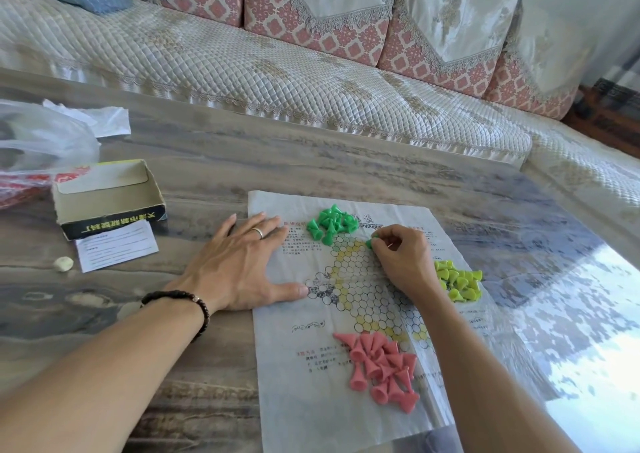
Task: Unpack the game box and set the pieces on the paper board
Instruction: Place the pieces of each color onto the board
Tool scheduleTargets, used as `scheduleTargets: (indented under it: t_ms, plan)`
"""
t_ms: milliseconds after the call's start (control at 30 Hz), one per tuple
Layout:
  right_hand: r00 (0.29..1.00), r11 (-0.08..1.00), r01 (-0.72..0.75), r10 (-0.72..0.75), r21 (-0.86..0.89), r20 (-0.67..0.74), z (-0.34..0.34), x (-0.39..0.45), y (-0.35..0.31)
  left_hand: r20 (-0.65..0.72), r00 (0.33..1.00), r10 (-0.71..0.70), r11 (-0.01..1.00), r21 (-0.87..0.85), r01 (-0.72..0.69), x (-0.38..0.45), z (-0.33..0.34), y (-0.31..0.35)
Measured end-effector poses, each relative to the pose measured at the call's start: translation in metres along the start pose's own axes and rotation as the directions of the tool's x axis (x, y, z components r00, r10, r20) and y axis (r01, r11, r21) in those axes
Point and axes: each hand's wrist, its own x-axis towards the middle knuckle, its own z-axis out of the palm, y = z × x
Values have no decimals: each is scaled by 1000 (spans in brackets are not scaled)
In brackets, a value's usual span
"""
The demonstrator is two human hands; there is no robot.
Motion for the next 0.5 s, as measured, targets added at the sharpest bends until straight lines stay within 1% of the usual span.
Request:
scheduleTargets:
  t_ms: [100,167,233,267,333,400,433,500]
  plan:
    - [1000,1000,-9,9,17,0,0,-2,-2,6,1000,-1,1000,-2,1,0,0,0]
    - [999,995,-48,49,91,-4,-1,-2,-5,5,1000,-2,1000,-6,2,0,0,0]
    - [996,985,-69,77,160,-46,-3,1,-8,8,1000,-4,1000,-4,4,1,0,0]
    - [994,988,-54,67,143,-86,-5,4,-11,8,1000,-3,1000,-3,3,1,0,0]
    - [990,999,28,-25,19,-140,-9,12,-18,1,1000,-5,1000,-5,5,1,1,0]
    - [986,988,127,-135,-90,-94,-11,23,-29,-2,1000,-10,1000,-14,10,2,2,0]
    - [986,977,160,-166,-141,-34,-11,28,-34,-1,1000,-12,1000,-19,11,2,2,0]
    - [975,945,205,-175,-254,134,-6,36,-41,1,1000,-14,1000,-21,14,2,2,0]
